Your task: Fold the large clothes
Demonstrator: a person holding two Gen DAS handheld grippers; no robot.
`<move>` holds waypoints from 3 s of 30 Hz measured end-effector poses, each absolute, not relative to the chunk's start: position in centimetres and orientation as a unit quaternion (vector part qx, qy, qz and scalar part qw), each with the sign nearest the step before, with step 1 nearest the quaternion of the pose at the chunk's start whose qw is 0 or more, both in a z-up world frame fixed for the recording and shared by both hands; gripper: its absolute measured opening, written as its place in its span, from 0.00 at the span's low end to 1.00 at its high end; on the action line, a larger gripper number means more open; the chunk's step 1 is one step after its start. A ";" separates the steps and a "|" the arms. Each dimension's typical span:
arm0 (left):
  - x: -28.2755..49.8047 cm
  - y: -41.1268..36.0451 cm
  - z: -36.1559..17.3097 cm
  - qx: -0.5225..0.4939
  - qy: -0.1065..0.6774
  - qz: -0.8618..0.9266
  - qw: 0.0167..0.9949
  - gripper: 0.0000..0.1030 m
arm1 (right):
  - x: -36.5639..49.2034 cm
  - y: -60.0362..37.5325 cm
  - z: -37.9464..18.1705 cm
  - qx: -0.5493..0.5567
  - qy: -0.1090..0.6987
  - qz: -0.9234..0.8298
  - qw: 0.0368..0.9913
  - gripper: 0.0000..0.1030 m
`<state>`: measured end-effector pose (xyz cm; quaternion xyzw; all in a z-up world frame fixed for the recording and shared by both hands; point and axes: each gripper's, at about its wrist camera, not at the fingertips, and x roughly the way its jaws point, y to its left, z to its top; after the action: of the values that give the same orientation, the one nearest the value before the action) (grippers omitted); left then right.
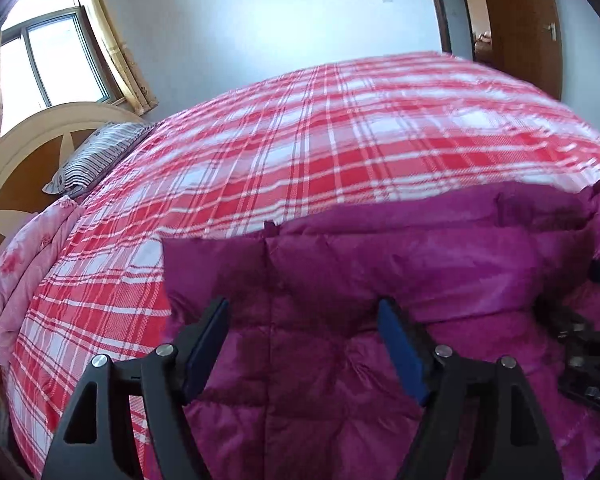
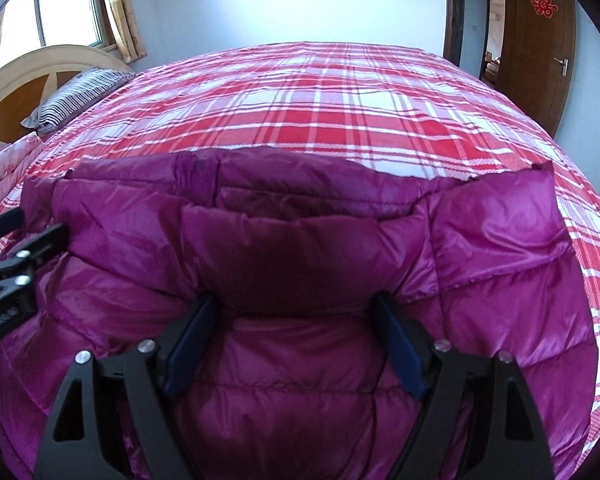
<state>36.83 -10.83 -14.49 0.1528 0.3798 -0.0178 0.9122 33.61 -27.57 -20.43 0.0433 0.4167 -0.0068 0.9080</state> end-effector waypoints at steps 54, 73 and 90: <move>38.5 -9.9 -17.3 0.128 0.395 0.017 0.910 0.97 | 34.0 -33.9 -20.6 0.060 0.433 -0.085 0.896 0.80; 38.5 -9.9 -17.3 0.128 0.394 0.016 0.910 0.97 | 34.3 -33.5 -20.6 0.044 0.442 -0.092 0.891 0.81; 38.4 -9.8 -17.2 0.126 0.395 0.016 0.910 0.97 | 30.8 -25.2 -19.3 0.028 0.408 -0.010 0.913 0.81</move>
<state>38.39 -9.77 -17.23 0.1260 0.3945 0.0159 0.9101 30.81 -25.23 -19.29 0.0283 0.4076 -0.0103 0.9127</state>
